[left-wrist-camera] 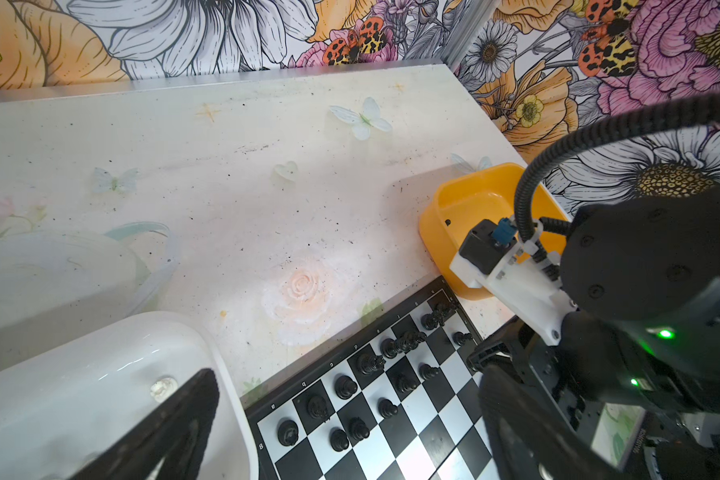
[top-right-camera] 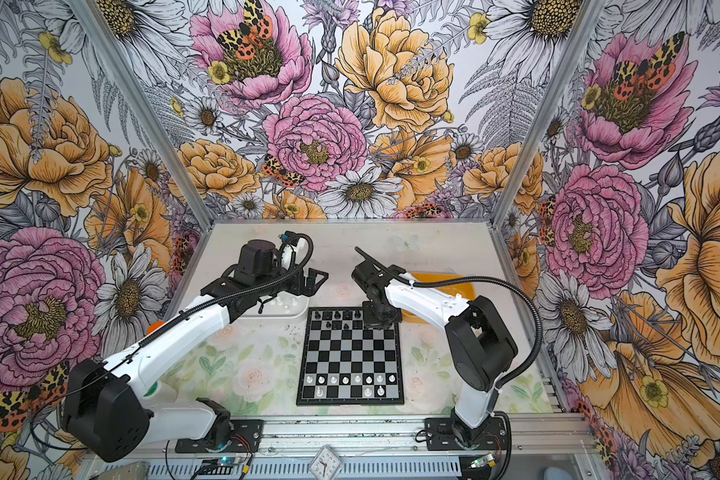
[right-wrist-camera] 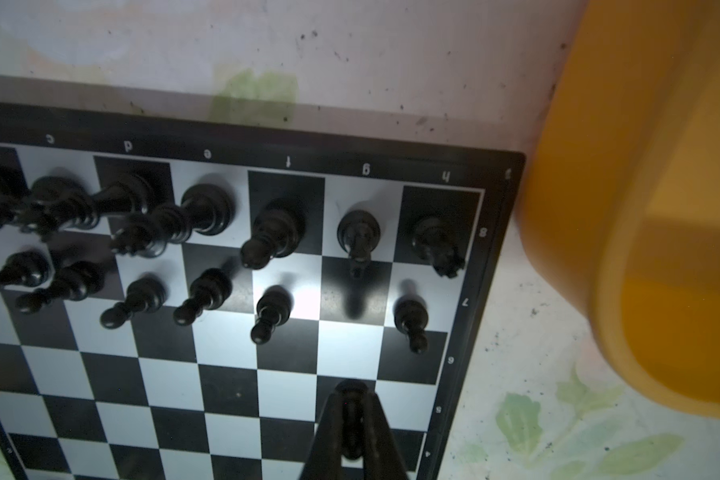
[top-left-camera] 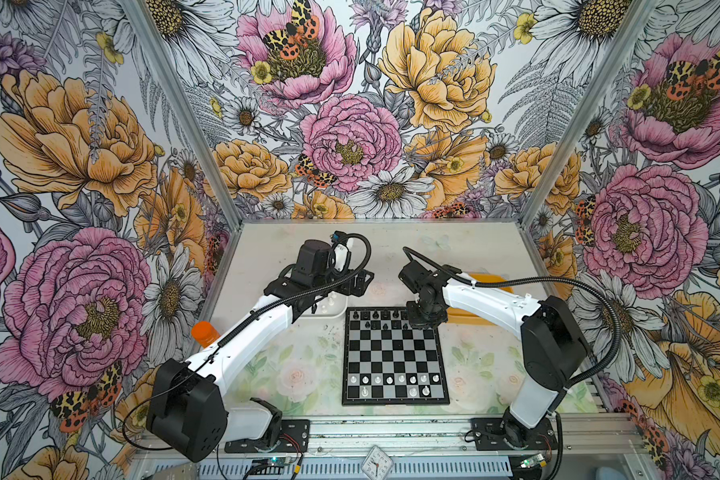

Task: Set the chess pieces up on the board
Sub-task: 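Lift the black pawn with the right gripper and carry it over the board, then lower the pawn beside the previously placed pawn and open the right gripper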

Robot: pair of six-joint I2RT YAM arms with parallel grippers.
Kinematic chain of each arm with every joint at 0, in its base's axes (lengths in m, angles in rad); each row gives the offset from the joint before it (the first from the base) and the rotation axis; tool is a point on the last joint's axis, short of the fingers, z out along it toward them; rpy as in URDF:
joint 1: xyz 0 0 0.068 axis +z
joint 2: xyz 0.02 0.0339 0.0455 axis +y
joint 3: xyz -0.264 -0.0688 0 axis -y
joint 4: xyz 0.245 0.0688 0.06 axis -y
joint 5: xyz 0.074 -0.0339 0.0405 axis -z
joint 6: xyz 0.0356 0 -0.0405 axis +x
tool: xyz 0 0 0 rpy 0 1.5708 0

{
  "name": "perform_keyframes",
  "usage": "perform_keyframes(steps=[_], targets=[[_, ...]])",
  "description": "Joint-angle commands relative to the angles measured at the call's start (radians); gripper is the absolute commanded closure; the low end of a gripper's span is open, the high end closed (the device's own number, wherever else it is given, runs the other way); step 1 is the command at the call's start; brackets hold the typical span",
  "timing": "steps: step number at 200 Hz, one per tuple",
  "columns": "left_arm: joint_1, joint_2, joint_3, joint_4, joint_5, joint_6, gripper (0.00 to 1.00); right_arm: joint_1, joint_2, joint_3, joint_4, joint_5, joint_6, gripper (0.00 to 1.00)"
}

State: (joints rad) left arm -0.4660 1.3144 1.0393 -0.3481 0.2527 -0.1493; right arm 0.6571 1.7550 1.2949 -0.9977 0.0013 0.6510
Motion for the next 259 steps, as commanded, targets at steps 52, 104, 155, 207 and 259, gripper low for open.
perform_keyframes(steps=[52,104,155,207,259], targets=[[0.015,-0.036,-0.004,0.008,0.004,-0.009,0.01,-0.003,0.075,-0.016,0.079,0.004,-0.023,0.91],[0.017,-0.046,-0.005,0.001,-0.004,-0.010,0.01,-0.031,0.084,-0.020,0.089,0.003,-0.044,0.91],[0.016,-0.050,-0.005,0.001,-0.012,-0.018,0.01,-0.042,0.095,-0.004,0.094,-0.004,-0.054,0.90],[0.016,-0.056,-0.010,0.000,-0.024,-0.022,0.01,-0.045,0.106,0.019,0.093,-0.027,-0.065,0.90],[0.017,-0.059,-0.012,0.000,-0.030,-0.024,0.01,-0.045,0.118,0.041,0.091,-0.038,-0.068,0.89]])
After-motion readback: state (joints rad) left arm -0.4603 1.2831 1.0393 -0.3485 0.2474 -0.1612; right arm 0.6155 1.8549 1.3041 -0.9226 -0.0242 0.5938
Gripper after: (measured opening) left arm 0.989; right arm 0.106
